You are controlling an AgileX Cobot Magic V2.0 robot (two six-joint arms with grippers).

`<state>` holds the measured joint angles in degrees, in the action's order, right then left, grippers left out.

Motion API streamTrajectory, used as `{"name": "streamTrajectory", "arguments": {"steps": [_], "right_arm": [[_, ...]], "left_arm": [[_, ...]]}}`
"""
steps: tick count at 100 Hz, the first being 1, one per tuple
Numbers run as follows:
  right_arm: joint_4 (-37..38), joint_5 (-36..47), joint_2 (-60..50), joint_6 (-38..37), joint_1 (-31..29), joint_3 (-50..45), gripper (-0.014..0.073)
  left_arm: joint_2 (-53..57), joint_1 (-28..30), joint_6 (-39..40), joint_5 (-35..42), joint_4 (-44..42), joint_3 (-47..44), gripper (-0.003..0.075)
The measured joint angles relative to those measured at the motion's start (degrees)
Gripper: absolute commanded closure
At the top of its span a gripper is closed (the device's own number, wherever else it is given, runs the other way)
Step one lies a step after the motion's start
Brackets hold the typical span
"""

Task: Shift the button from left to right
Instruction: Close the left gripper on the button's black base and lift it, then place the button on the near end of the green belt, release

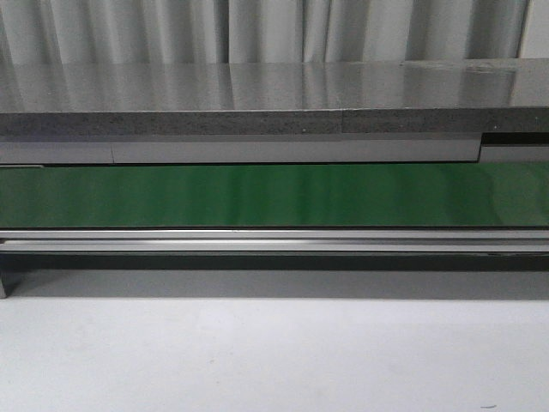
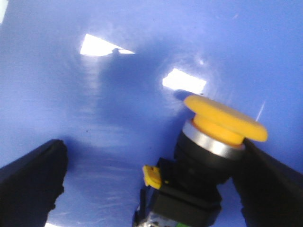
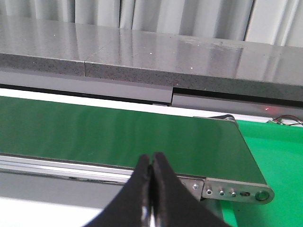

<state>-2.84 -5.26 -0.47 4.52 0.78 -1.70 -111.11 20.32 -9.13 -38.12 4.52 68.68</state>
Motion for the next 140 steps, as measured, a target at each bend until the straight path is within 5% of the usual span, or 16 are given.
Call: {"name": "streamTrajectory", "arguments": {"steps": [38,92,140], "right_arm": [[0.0,0.0,0.0,0.0,0.0,0.0,0.0662],[0.0,0.0,0.0,0.0,0.0,0.0,0.0662],[0.0,0.0,0.0,0.0,0.0,0.0,0.0662]], "left_arm": [[0.0,0.0,0.0,-0.35,1.07,0.0,0.0716],[4.65,-1.01,-0.25,-12.35,2.82,9.52,0.0715],[6.23,-14.62,-2.09,-16.36,3.25,11.02,0.0714]]}}
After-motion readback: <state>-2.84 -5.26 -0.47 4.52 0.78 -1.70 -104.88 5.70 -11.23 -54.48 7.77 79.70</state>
